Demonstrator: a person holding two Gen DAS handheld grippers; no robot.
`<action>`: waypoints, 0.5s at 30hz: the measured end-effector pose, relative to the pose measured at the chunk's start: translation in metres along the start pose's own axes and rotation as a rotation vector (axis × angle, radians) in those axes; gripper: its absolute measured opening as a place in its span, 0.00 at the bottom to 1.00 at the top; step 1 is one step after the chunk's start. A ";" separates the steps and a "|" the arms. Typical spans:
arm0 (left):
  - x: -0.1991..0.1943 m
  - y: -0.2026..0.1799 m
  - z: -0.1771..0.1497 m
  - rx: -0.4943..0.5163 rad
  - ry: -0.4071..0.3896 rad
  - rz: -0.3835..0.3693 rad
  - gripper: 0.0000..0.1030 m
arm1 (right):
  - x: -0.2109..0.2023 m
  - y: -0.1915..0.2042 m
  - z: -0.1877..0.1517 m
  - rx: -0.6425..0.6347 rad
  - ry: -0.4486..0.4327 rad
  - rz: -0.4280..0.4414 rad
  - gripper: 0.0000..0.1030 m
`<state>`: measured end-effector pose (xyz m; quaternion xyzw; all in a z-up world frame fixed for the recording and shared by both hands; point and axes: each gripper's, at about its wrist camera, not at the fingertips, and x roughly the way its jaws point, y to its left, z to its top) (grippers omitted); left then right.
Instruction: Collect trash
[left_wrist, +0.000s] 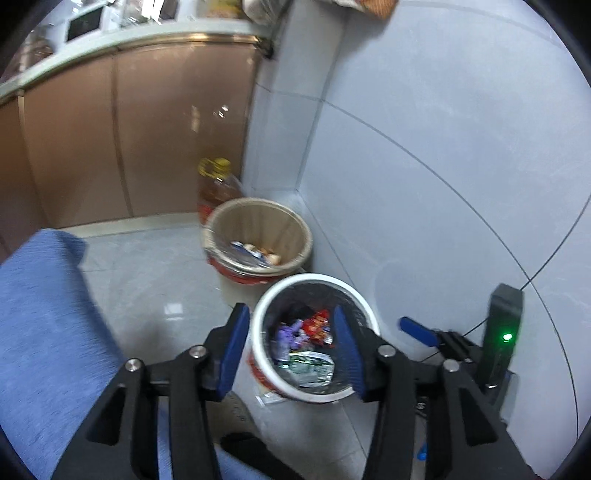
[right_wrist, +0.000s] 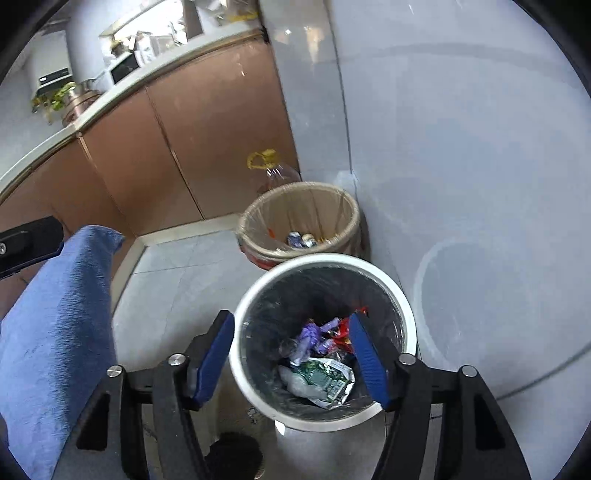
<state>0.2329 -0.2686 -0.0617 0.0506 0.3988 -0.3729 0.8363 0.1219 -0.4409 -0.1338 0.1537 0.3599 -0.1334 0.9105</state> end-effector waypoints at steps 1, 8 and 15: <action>-0.012 0.004 -0.003 -0.007 -0.018 0.019 0.48 | -0.007 0.006 0.001 -0.011 -0.012 0.002 0.68; -0.087 0.033 -0.039 -0.043 -0.109 0.172 0.54 | -0.068 0.063 -0.006 -0.121 -0.098 0.026 0.82; -0.147 0.054 -0.084 -0.057 -0.146 0.321 0.54 | -0.119 0.117 -0.026 -0.249 -0.175 0.073 0.99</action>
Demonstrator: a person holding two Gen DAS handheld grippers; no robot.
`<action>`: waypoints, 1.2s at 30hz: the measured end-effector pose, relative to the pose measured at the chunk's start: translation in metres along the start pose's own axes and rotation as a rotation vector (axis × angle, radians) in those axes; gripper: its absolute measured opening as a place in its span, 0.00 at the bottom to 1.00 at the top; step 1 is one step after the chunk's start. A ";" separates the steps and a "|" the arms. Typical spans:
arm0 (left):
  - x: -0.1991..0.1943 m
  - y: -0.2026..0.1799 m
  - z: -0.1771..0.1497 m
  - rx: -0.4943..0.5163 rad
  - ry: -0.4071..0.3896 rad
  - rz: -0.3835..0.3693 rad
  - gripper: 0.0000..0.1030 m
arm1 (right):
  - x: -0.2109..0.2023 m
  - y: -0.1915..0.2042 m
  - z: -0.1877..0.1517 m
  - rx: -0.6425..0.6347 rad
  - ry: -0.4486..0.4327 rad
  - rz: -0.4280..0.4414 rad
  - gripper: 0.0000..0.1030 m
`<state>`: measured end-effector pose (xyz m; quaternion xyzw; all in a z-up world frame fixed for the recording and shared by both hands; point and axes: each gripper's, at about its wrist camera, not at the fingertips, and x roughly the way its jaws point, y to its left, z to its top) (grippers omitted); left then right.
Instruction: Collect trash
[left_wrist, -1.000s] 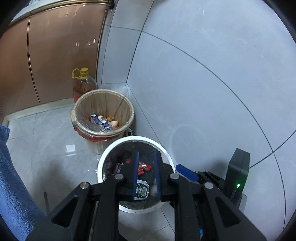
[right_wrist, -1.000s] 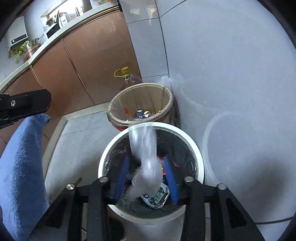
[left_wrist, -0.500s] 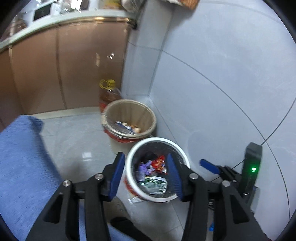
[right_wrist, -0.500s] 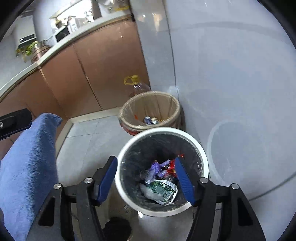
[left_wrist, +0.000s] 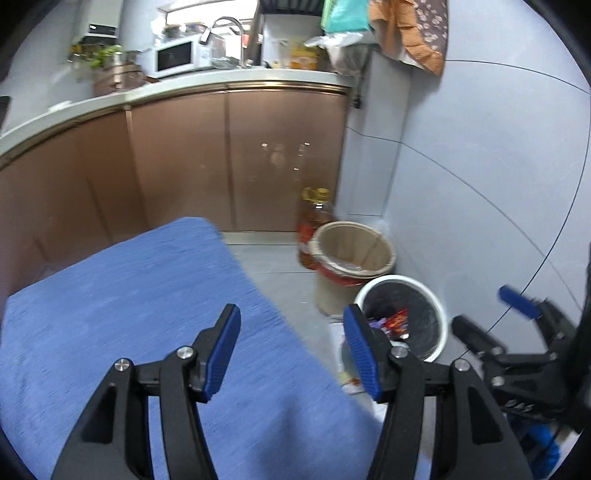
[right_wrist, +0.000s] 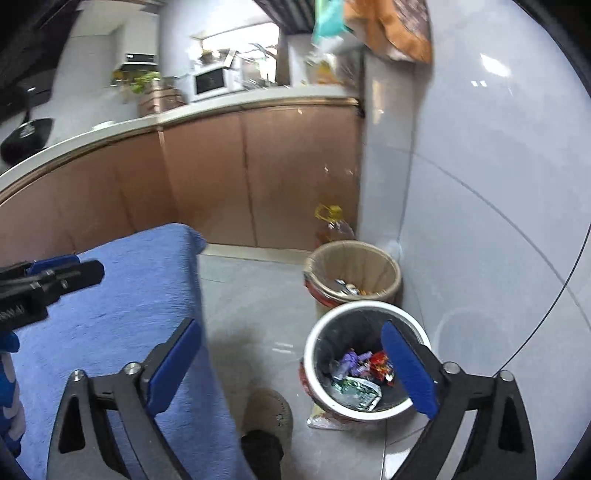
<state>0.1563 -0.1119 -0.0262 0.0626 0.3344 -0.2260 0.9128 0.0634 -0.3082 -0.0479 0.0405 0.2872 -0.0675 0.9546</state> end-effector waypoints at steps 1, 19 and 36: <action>-0.009 0.006 -0.005 -0.002 -0.008 0.023 0.54 | -0.005 0.006 0.000 -0.009 -0.009 0.010 1.00; -0.101 0.034 -0.039 -0.064 -0.172 0.256 0.65 | -0.058 0.054 0.004 -0.071 -0.098 0.081 1.00; -0.120 0.038 -0.040 -0.101 -0.236 0.322 0.71 | -0.069 0.051 -0.003 -0.052 -0.116 0.042 1.00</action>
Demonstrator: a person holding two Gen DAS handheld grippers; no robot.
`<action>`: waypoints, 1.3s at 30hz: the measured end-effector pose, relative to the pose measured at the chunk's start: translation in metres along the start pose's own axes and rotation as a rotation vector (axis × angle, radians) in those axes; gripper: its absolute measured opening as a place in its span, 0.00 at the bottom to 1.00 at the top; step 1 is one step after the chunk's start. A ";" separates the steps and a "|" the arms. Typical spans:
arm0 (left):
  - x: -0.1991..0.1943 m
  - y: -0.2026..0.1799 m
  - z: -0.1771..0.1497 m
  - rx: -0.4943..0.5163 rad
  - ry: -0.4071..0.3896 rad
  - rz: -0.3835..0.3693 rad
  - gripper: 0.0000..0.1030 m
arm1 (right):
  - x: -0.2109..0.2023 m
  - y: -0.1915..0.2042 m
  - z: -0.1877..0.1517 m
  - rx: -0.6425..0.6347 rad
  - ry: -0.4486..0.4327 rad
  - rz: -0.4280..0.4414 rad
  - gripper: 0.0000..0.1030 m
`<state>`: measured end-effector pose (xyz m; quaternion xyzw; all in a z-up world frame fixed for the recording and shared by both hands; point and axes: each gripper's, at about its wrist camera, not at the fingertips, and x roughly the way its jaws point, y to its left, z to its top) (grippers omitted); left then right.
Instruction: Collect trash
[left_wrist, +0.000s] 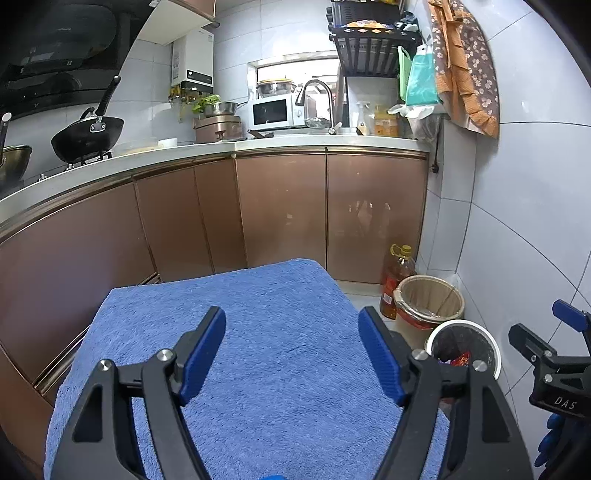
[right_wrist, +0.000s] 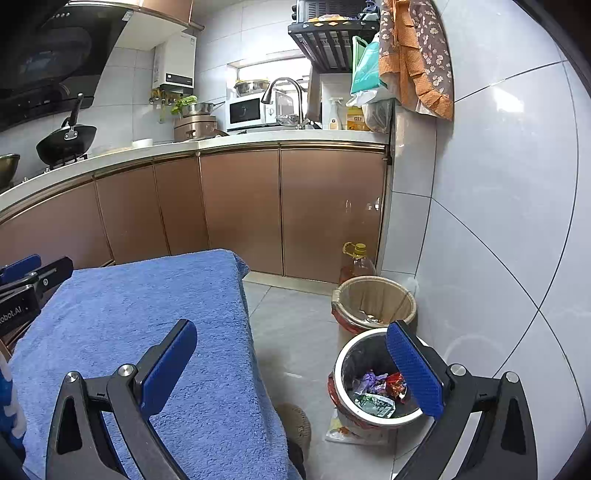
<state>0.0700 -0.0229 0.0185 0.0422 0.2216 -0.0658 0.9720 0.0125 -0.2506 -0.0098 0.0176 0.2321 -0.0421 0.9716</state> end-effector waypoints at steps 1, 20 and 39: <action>0.000 0.001 -0.001 0.000 0.000 0.001 0.71 | 0.000 0.000 0.000 -0.002 0.001 -0.001 1.00; 0.004 -0.001 -0.004 0.010 0.009 -0.015 0.71 | 0.006 -0.003 -0.002 0.004 0.020 -0.002 1.00; 0.003 -0.001 -0.003 0.014 0.005 -0.021 0.71 | 0.006 -0.005 -0.002 0.003 0.013 -0.006 1.00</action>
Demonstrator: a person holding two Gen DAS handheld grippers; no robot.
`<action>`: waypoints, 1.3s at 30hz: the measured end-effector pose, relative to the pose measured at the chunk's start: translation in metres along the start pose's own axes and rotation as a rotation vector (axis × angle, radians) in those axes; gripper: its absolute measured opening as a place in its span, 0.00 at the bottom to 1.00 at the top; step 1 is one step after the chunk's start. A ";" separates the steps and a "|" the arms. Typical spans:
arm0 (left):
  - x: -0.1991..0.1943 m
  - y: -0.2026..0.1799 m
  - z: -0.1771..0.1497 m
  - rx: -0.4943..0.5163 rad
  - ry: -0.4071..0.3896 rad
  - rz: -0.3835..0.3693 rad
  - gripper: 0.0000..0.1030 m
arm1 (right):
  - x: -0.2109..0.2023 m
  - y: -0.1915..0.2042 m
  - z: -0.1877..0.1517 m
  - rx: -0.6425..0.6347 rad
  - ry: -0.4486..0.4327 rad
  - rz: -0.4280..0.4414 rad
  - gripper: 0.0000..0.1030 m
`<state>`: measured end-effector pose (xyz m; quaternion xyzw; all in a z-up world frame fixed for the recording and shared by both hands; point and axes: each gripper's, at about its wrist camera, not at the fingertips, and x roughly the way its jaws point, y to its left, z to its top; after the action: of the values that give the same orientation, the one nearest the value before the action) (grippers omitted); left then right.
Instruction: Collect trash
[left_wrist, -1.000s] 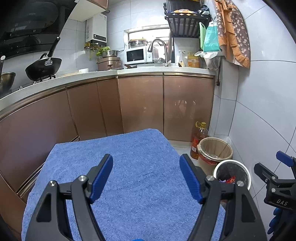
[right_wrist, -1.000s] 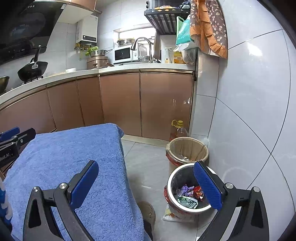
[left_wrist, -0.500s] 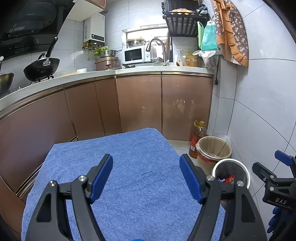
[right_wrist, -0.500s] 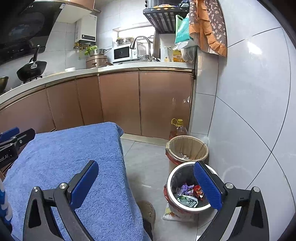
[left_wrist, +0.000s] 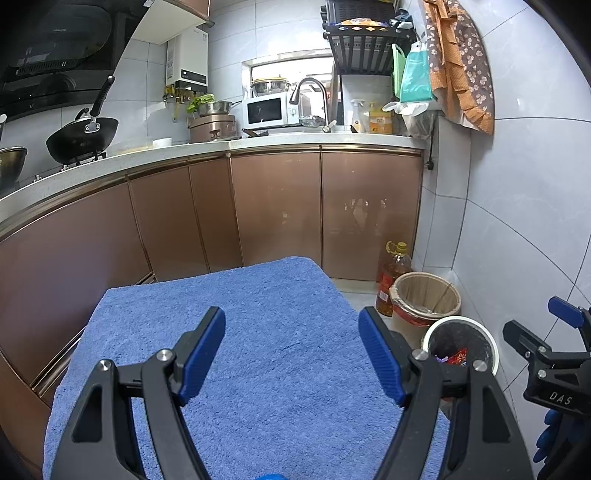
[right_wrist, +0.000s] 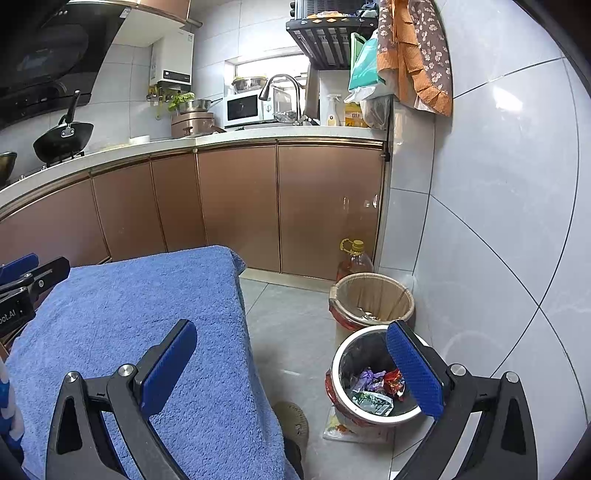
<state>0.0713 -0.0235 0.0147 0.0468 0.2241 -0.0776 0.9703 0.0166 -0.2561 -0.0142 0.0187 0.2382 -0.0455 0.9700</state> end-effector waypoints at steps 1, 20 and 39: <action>0.000 0.000 0.000 0.000 0.000 -0.001 0.71 | 0.000 0.000 0.000 0.000 0.001 0.000 1.00; -0.005 0.002 0.000 -0.011 -0.029 -0.002 0.78 | -0.006 0.004 0.003 -0.005 -0.014 -0.007 1.00; -0.007 0.004 -0.003 -0.021 -0.025 -0.011 0.78 | -0.008 0.005 0.006 -0.011 -0.023 -0.008 1.00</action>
<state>0.0646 -0.0179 0.0153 0.0344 0.2131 -0.0813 0.9730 0.0125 -0.2504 -0.0047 0.0118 0.2276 -0.0482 0.9725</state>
